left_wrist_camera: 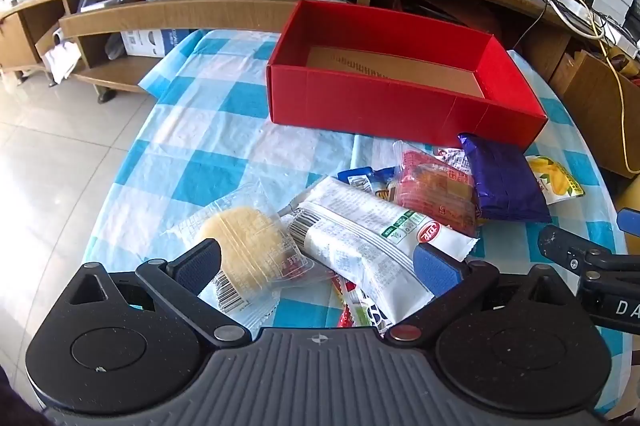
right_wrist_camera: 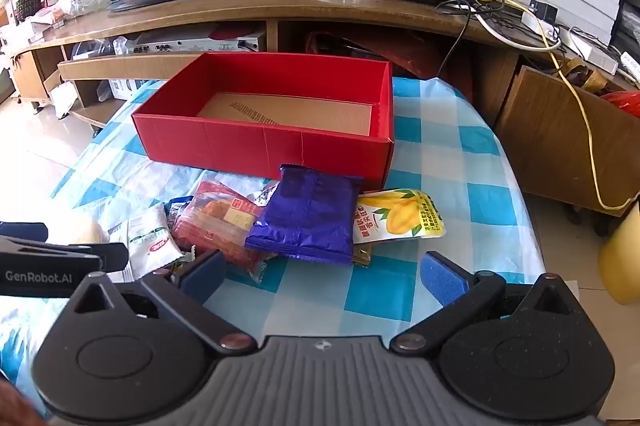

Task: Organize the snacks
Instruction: 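Move both grippers toward the snack pile beside the red box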

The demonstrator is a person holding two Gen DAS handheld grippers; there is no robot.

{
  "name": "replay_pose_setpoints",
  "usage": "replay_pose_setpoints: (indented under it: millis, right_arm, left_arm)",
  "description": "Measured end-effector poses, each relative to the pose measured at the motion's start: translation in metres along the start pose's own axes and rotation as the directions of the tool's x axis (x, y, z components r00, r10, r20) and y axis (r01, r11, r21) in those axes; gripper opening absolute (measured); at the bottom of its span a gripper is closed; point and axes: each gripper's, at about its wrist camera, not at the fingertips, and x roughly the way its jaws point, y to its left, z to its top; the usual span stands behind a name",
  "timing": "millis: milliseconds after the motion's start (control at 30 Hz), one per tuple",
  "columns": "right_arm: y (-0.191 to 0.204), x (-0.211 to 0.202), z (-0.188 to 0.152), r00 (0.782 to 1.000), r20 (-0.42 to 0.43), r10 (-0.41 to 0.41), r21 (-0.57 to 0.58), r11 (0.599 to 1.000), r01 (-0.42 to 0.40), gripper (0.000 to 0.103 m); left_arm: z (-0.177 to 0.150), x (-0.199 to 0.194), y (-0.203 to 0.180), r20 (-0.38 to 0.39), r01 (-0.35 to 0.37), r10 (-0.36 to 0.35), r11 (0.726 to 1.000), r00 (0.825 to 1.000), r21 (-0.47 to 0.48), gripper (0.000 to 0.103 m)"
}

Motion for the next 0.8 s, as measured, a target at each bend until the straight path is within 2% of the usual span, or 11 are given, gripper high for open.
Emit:
replay_pose_setpoints:
  millis: [100,267,800]
  right_arm:
    - [0.0,-0.001,0.0,1.0,-0.003,0.004,-0.001,1.0,-0.004,0.103]
    - [0.002,0.003,-0.001,1.0,-0.018,0.009,-0.007,1.0,-0.009,0.103]
    - [0.006,0.007,-0.002,0.999,-0.042,0.016,-0.022,1.0,-0.017,0.103]
  left_arm:
    - [-0.002,-0.002,0.003,-0.014,0.014,-0.014,1.0,1.0,-0.005,0.103]
    - [-0.003,0.003,-0.003,-0.029,-0.01,0.01,1.0,1.0,0.001,0.103]
    - [-0.007,0.009,0.006,-0.048,-0.004,0.004,1.0,0.999,-0.007,0.103]
